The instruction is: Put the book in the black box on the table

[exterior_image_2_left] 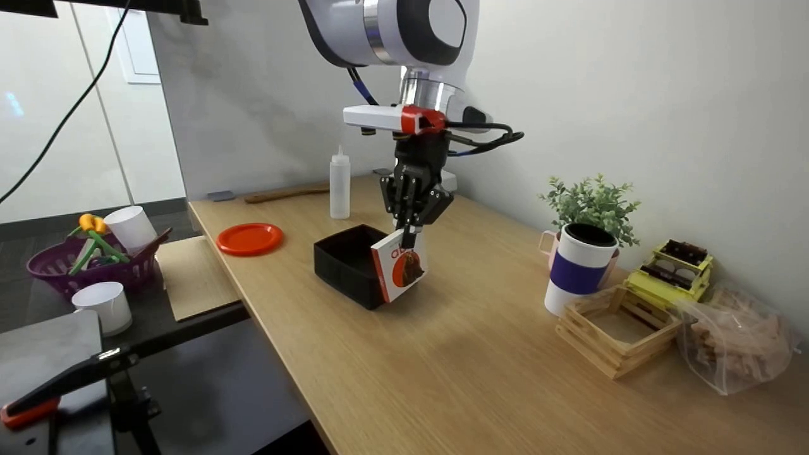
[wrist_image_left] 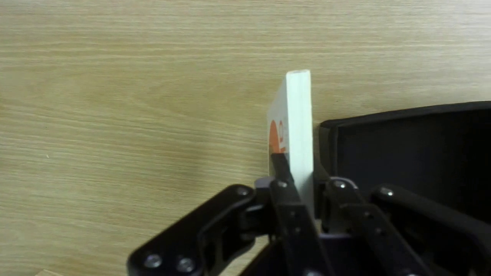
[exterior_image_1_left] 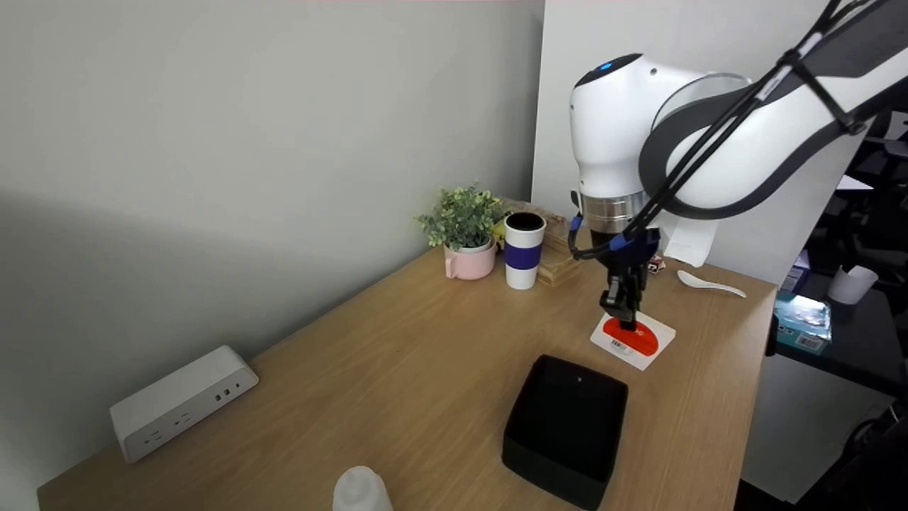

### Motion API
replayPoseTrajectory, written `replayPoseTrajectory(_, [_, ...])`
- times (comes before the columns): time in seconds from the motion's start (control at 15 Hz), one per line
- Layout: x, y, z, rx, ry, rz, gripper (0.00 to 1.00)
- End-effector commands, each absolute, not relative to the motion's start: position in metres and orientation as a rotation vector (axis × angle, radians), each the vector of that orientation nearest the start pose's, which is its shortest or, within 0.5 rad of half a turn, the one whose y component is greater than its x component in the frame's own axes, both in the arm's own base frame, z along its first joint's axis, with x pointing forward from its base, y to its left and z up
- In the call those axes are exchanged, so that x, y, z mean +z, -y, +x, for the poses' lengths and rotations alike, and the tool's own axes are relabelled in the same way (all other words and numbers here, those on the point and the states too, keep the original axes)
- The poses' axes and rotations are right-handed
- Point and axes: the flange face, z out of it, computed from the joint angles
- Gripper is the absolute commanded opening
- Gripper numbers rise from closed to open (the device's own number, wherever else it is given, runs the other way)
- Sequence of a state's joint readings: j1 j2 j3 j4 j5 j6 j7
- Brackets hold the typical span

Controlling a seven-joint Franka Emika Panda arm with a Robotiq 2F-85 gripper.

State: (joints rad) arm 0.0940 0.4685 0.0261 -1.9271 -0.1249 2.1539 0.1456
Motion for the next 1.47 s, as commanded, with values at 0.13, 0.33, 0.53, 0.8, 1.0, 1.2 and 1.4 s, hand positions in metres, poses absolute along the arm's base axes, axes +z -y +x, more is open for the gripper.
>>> replayPoseTrajectory(0.13, [0.209, -0.077, 0.616, 0.46, 0.193, -3.118, 0.04])
replayPoseTrajectory(0.33, [0.204, -0.081, 0.622, 0.5, 0.208, -3.094, 0.04])
replayPoseTrajectory(0.53, [0.202, -0.081, 0.624, 0.541, 0.132, -3.094, 0.04])
replayPoseTrajectory(0.8, [0.201, -0.073, 0.626, 0.552, 0.027, -3.088, 0.04])
replayPoseTrajectory(1.0, [0.201, -0.065, 0.623, 0.543, -0.087, -3.102, 0.04])
replayPoseTrajectory(1.2, [0.203, -0.049, 0.62, 0.54, -0.253, -3.13, 0.04])
replayPoseTrajectory(1.4, [0.201, -0.04, 0.624, 0.55, -0.326, -3.126, 0.04])
